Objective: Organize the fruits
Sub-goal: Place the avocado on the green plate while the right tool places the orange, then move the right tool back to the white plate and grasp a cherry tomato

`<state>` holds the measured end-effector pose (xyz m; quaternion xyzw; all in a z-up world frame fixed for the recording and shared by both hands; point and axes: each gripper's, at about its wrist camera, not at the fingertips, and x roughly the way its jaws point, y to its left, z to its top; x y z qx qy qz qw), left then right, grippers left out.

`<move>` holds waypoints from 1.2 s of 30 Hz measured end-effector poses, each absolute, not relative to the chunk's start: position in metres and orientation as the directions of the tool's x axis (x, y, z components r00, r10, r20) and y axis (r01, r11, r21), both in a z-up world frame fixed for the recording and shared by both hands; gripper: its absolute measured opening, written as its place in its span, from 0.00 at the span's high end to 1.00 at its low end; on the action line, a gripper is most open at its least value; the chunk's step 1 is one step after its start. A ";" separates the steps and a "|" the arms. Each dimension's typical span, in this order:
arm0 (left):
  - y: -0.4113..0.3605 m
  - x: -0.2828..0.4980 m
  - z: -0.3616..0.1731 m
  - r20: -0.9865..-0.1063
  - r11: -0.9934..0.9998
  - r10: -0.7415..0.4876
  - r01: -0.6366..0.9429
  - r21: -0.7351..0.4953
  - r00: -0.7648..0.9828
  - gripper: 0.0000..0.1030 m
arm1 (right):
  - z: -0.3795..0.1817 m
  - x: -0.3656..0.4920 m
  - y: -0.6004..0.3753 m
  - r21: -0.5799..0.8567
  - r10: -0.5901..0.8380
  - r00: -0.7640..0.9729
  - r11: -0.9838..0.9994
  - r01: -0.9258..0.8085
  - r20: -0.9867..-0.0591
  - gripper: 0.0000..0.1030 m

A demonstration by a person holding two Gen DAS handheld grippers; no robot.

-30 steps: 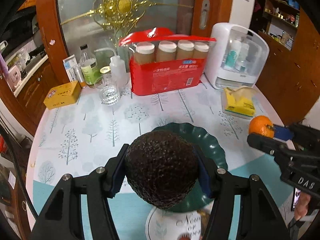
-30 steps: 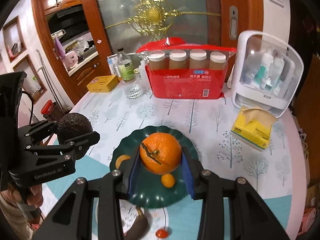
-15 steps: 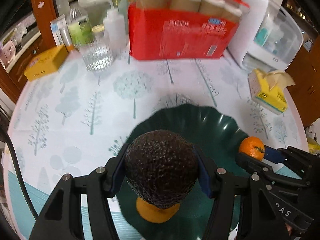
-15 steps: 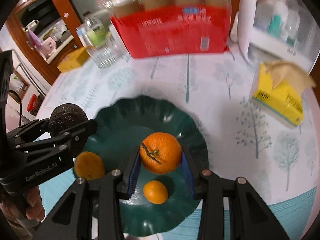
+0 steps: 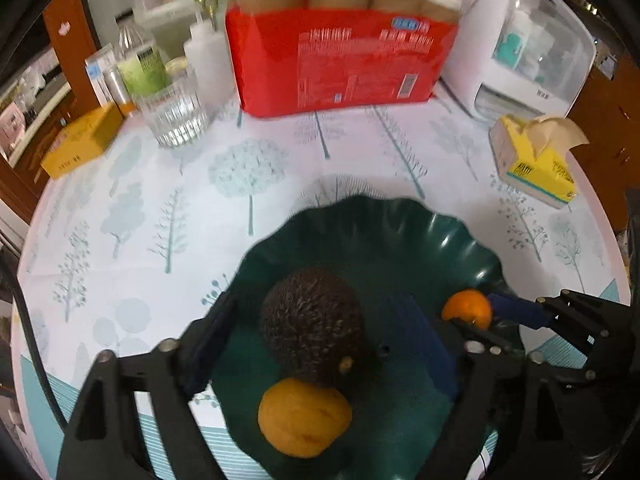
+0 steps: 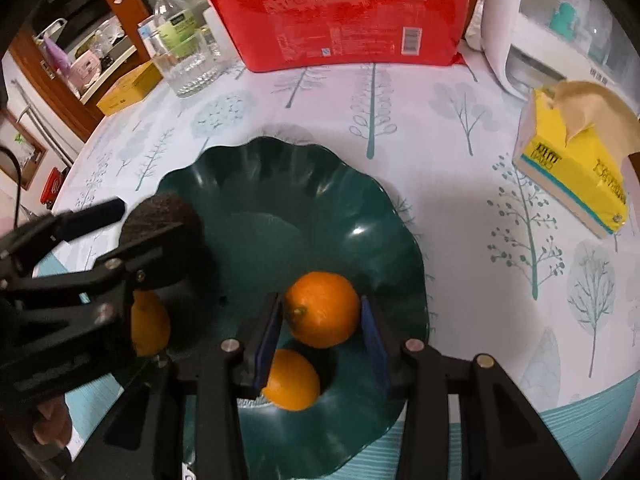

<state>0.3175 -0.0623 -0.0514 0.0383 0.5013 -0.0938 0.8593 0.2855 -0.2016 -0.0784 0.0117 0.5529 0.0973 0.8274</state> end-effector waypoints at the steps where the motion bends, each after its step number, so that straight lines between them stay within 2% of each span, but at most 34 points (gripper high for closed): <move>1: -0.062 0.316 -0.048 -0.865 0.979 -0.126 0.204 -0.028 0.486 0.16 | -0.075 0.283 -0.201 0.125 0.175 0.378 0.980 -0.154 -0.909 0.56; 5: -0.061 0.305 -0.032 -0.856 0.978 -0.137 0.208 -0.035 0.499 0.17 | -0.062 0.275 -0.201 0.132 0.189 0.405 0.977 -0.166 -0.895 0.53; 26: -0.038 0.225 0.030 -0.805 0.977 -0.146 0.214 -0.025 0.575 0.16 | 0.000 0.216 -0.200 0.088 0.151 0.496 0.985 -0.148 -0.855 0.53; 36: -0.031 0.163 0.049 -0.777 0.967 -0.176 0.253 -0.023 0.605 0.16 | 0.024 0.167 -0.197 0.081 0.166 0.539 0.981 -0.178 -0.826 0.53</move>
